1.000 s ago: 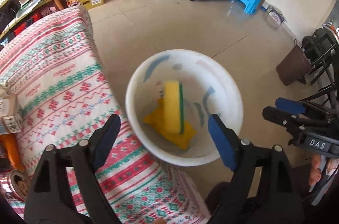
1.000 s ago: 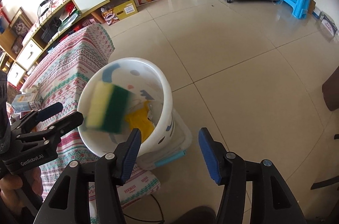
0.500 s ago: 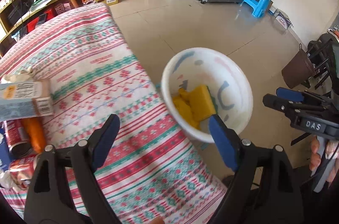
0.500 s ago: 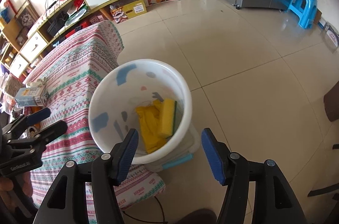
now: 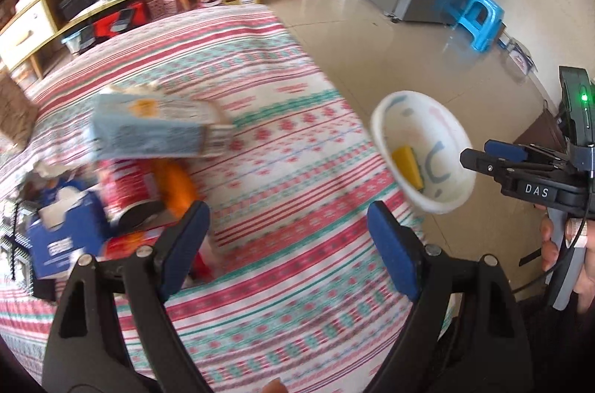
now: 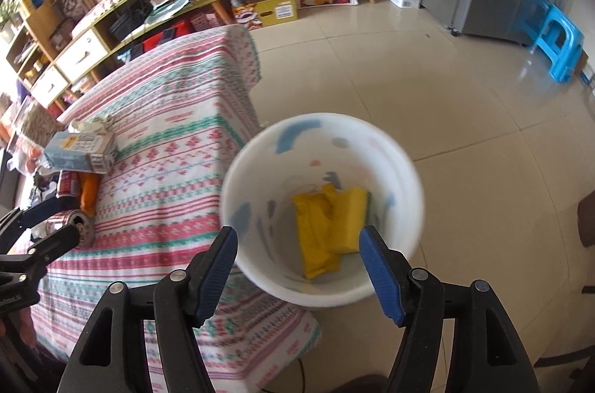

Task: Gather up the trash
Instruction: 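Grasp the white tissue with the left tool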

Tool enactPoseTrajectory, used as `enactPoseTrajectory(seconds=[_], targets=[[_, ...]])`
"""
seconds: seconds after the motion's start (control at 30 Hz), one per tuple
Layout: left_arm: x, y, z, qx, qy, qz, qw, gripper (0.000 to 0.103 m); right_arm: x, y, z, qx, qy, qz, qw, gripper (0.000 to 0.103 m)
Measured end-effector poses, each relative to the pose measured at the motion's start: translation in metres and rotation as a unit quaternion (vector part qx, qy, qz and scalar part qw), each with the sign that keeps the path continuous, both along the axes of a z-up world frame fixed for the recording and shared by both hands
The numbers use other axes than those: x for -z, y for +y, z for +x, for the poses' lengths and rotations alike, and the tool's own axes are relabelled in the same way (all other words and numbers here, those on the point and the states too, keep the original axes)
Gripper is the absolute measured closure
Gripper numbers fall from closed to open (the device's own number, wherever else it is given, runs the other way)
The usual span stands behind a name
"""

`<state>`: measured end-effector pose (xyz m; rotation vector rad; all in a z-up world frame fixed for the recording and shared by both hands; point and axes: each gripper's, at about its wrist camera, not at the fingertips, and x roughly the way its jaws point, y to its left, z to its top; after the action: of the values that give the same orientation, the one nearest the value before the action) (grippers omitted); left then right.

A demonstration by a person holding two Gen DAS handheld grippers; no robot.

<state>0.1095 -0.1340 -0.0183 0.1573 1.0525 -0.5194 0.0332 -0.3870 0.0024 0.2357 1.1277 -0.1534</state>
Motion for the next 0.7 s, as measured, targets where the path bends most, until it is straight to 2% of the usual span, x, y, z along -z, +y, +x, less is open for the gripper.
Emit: enactPoseTrajectory(seconds=[0.23,0.43,0.6,0.7], targets=[[-0.005,0.059,0.009,-0.044,-0.004,0.016,0.9989,0.016,0.0,0.046,0.024,-0.042,0.001,-0.005,0.999,0.027],[0.003,0.108,0.02,-0.088,0.019,0.022,0.9956,0.016,0.006,0.08,0.039,-0.072,0.007,-0.012,0.997,0.026],[0.013,0.133,0.027,-0.111,0.053,0.006,0.9924,0.016,0.011,0.098,0.049,-0.085,0.012,-0.015,0.996,0.025],[0.023,0.146,0.029,-0.125,0.087,-0.025,0.988,0.016,0.014,0.106,0.053,-0.09,0.015,-0.015,0.996,0.025]])
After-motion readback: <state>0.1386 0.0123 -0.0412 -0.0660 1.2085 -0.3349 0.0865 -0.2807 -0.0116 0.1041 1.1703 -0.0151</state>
